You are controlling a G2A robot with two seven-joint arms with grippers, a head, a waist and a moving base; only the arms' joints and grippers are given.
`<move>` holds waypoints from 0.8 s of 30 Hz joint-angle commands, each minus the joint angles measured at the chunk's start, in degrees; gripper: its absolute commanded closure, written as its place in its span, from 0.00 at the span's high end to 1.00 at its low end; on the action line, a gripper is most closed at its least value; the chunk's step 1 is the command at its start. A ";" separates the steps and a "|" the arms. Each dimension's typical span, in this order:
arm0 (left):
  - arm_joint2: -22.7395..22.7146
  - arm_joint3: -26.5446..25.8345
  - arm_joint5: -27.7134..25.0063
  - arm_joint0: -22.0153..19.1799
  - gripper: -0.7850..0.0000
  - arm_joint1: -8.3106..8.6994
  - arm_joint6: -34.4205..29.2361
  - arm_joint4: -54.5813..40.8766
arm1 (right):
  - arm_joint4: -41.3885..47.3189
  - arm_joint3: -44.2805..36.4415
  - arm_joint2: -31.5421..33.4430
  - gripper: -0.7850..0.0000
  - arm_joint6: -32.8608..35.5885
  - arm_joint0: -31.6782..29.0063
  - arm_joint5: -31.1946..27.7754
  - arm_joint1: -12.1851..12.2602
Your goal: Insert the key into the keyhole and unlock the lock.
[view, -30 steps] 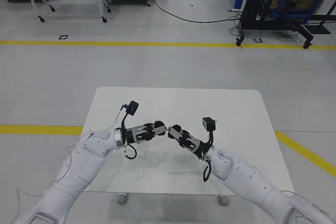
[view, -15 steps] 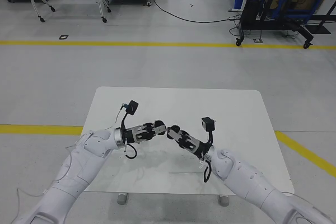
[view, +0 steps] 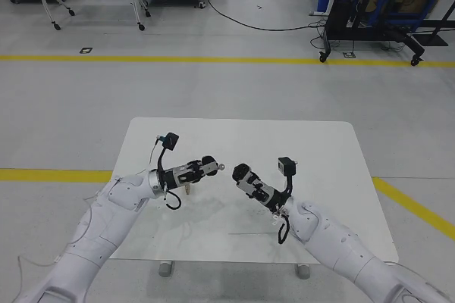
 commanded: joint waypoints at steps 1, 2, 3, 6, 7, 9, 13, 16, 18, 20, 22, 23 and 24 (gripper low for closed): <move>-0.17 -0.80 0.82 0.63 0.00 0.05 0.37 -0.66 | 0.00 0.00 0.00 1.00 0.00 0.00 0.00 0.00; -0.01 -1.22 1.02 1.00 0.00 0.11 -0.96 -2.38 | 0.83 -0.55 -0.34 1.00 1.19 -0.52 0.40 -0.05; 0.23 -1.38 1.49 0.99 0.00 0.19 -2.83 -3.89 | 2.77 -0.48 -0.57 1.00 3.50 -0.67 0.91 0.02; 1.84 -0.96 5.75 0.06 0.00 0.35 -12.99 -11.87 | 14.24 0.79 -0.76 1.00 16.93 0.85 4.18 0.91; 2.03 -0.20 7.43 -0.47 0.00 0.42 -15.19 -12.80 | 17.44 0.83 -0.36 0.89 19.56 1.03 4.65 1.23; 2.79 1.40 11.59 -2.23 0.00 0.45 -21.22 -14.78 | 26.50 0.72 0.53 0.66 30.29 1.59 8.99 2.39; 4.77 2.68 14.94 -4.22 0.00 -0.02 -26.80 -16.35 | 38.73 -1.36 4.46 0.87 48.66 1.47 18.34 4.92; 5.76 2.79 15.16 -4.86 0.00 -0.27 -27.02 -15.80 | 41.62 -2.90 6.67 0.80 54.62 0.55 21.61 5.99; 6.22 3.10 15.07 -5.05 0.00 -0.42 -26.92 -16.16 | 42.28 -4.12 7.74 0.64 56.36 -0.43 23.09 6.44; 6.68 3.71 14.98 -5.37 0.00 -0.57 -26.83 -16.28 | 41.39 -5.03 8.54 0.58 56.63 -1.34 24.09 6.70; 6.89 4.27 14.91 -5.68 0.00 -0.68 -26.77 -16.52 | 39.58 -5.72 8.74 0.49 55.64 -1.90 24.74 6.71; 6.96 4.42 14.85 -5.76 0.00 -0.73 -26.71 -16.85 | 38.87 -6.10 8.72 0.47 55.21 -2.16 24.92 6.65; 7.04 4.47 14.86 -5.81 0.00 -0.76 -26.71 -16.99 | 38.41 -6.33 8.72 0.43 54.96 -2.29 24.93 6.61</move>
